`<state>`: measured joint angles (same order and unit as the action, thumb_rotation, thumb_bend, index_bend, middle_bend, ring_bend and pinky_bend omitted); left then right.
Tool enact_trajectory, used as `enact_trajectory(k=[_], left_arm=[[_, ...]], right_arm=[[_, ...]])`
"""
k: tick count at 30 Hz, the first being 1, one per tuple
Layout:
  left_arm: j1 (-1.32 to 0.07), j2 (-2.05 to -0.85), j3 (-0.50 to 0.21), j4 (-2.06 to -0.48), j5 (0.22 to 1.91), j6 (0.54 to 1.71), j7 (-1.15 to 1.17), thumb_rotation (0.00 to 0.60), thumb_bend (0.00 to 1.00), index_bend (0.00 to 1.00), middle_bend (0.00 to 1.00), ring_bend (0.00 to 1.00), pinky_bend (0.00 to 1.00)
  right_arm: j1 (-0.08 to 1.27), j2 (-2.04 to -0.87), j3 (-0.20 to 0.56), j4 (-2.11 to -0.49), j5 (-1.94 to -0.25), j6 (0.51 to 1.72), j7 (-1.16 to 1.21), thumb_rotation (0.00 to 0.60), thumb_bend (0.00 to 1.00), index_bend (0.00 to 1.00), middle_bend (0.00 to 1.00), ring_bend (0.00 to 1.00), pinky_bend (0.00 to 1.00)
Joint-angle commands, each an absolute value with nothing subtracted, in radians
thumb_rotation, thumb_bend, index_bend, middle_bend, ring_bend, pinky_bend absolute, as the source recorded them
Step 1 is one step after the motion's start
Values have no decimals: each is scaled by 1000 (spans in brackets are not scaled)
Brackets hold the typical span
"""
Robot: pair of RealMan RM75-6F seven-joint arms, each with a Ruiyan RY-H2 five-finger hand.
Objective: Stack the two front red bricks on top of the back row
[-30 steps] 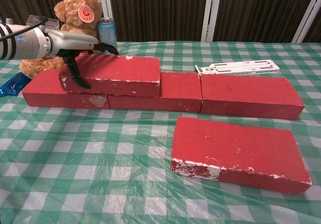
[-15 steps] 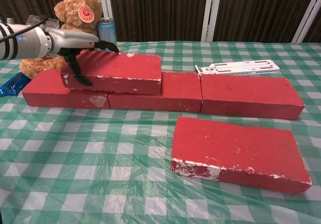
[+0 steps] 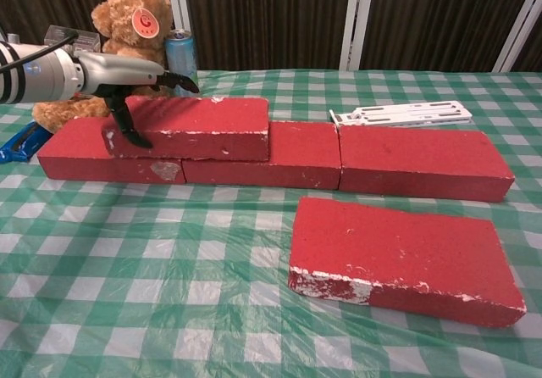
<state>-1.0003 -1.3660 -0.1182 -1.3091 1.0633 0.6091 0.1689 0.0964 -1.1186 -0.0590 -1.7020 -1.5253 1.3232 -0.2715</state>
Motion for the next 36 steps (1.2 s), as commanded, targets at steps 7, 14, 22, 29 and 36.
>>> enact_trajectory(k=[7,14,22,29,36], left_arm=[[-1002,-1364,-118,-1299,1055,587,151,600,212,0,0,0,92],[-996,-1348,-120,-1331,1081,599,138,600,212,0,0,0,90],[-871,-1223,-82,-1530,1188,830,174,600,205,0,0,0,78],[-578,-1143,103,-1646,1438,1219,207,600,227,0,0,0,62],[-327,-1245,199,-1460,1537,1475,106,600,251,0,0,0,58]], right_arm=[[95,-1119,-56,-1700,-1521,1326,-271,549,86,0,0,0,0],[95,-1122,-55,-1699,-1521,1327,-274,549,86,0,0,0,0],[103,-1132,-66,-1683,-1581,1338,-200,546,86,0,0,0,0],[164,-1204,-67,-1677,-1632,1269,-43,545,86,0,0,0,0],[235,-1277,-57,-1773,-1609,1148,-78,548,86,0,0,0,0]])
